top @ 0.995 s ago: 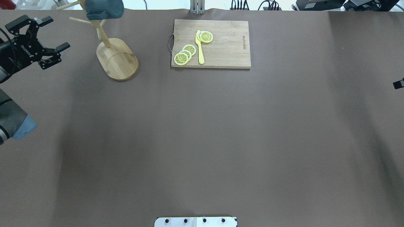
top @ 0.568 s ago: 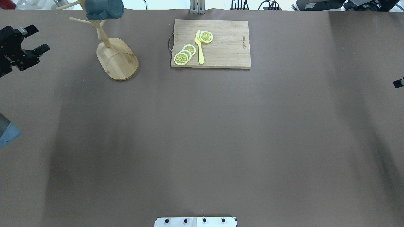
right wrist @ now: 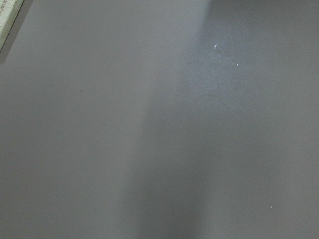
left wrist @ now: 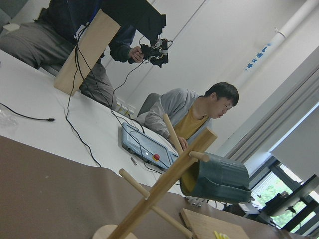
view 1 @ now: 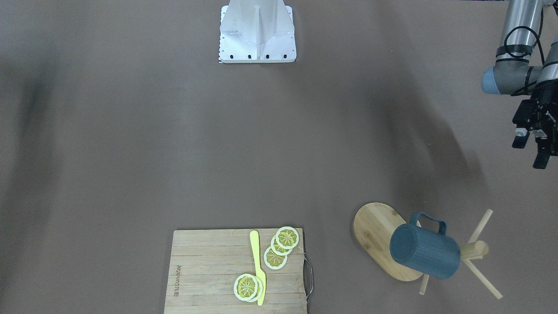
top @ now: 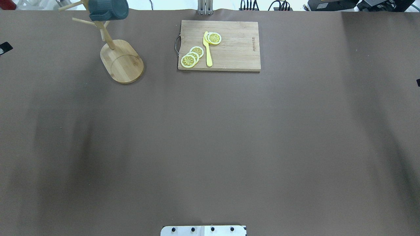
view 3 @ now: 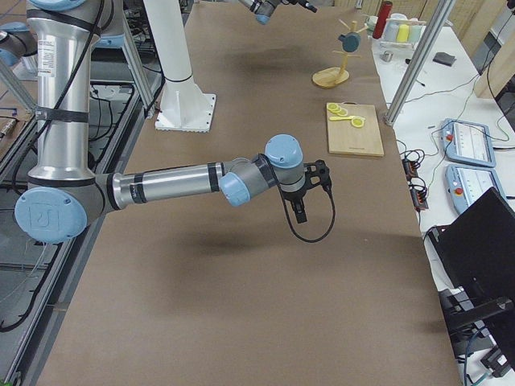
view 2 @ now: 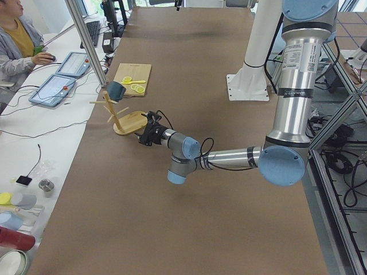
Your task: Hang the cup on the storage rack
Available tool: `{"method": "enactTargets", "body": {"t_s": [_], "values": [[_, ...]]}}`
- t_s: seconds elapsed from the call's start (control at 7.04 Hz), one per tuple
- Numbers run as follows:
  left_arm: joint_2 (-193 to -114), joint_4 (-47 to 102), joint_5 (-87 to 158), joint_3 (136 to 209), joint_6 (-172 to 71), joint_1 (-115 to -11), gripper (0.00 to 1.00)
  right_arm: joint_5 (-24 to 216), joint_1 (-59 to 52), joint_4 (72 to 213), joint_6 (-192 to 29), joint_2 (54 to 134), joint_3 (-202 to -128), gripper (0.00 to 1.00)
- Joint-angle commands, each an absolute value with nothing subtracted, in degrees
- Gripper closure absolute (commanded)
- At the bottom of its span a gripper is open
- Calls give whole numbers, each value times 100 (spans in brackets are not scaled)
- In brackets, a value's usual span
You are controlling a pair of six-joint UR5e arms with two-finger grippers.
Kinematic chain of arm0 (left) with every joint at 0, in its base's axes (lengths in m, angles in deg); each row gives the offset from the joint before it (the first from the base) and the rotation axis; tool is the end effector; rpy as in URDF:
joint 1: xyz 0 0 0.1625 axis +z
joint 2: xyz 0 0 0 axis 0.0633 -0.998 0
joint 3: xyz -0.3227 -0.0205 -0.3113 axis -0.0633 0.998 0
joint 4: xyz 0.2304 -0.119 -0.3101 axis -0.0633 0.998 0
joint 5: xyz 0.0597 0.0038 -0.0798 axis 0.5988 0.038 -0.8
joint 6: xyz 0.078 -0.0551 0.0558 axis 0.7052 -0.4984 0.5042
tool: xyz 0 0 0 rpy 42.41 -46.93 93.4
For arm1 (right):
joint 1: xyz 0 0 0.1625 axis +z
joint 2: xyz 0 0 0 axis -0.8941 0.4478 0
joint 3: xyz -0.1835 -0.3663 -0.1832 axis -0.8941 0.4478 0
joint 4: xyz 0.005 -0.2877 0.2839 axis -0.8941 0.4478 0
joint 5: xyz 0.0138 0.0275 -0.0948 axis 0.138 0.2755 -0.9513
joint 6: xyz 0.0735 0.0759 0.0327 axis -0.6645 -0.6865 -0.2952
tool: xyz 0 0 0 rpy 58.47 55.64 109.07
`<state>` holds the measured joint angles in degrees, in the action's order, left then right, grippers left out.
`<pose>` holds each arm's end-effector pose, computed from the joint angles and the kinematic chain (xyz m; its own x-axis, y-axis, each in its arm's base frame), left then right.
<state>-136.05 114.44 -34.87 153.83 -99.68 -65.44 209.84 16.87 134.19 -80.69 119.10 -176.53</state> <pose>0.1130 -0.4848 0.6015 0.3233 0.3231 -0.8894 0.8037 0.4024 0.4383 -0.0258 -0.4643 0.5610 0.6312 -0.2417 0.7370 -0.0263 0.9430 0.3317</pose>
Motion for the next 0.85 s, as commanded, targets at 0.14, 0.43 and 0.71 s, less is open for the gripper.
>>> {"method": "enactTargets", "body": {"t_s": [0.14, 0.43, 0.71], "values": [[-13312, 10373, -3519, 15416, -8042, -7024, 3, 20913, 1702, 13421, -8054, 11920, -17614, 0], [-13215, 9419, -4451, 15677, -7792, -7687, 3, 20869, 1702, 13421, -8054, 11920, -17613, 0], [-13565, 7612, -6902, 15968, -7225, -9235, 3, 20869, 1702, 13421, -8054, 11928, -17613, 0]]}}
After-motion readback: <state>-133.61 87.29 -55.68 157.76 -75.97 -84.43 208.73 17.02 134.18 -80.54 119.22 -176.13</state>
